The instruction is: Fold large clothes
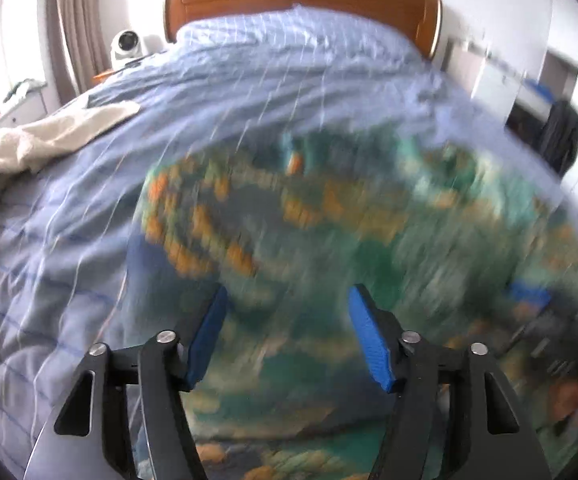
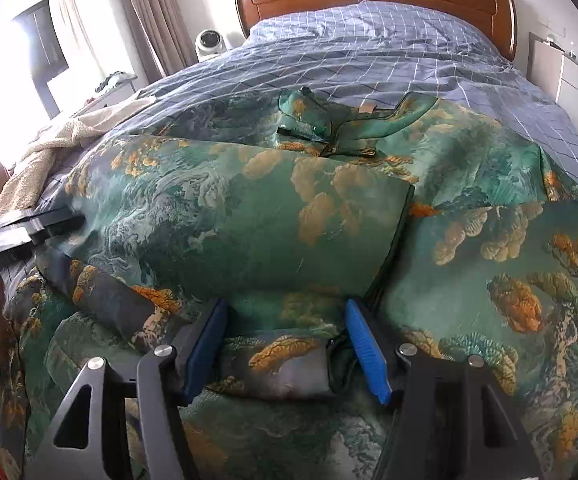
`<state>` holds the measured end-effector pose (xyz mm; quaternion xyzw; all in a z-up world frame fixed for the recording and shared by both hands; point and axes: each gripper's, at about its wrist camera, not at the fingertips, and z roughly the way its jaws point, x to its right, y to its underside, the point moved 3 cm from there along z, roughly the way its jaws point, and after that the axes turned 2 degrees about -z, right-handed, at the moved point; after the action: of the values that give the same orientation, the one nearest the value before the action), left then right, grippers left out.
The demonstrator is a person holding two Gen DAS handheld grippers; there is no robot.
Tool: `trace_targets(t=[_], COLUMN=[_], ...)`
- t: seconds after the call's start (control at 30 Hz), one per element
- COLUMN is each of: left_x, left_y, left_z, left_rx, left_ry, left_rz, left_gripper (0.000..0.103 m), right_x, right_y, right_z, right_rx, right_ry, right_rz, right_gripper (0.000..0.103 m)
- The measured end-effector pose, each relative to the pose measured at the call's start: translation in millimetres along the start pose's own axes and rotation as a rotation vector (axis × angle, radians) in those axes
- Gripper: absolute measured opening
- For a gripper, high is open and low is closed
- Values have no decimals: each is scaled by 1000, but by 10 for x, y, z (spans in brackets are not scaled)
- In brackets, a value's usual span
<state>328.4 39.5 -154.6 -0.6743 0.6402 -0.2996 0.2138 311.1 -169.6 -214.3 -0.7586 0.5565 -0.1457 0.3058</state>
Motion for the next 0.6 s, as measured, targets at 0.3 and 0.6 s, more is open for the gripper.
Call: trace_targets(t=[0.3,0.6], left_x=[-344,-216], left_y=[-235,-214], left_z=[1117,1043], left_rx=[-108,-89], left_ry=[-24,-71], left_rz=[-135,-60], left_gripper=[80,87], right_x=[26,64], right_y=[-31,-15], right_z=[65,83], right_rx=[22,45], right_ry=[-21,-58], right_rz=[15,41], right_gripper=[63,63])
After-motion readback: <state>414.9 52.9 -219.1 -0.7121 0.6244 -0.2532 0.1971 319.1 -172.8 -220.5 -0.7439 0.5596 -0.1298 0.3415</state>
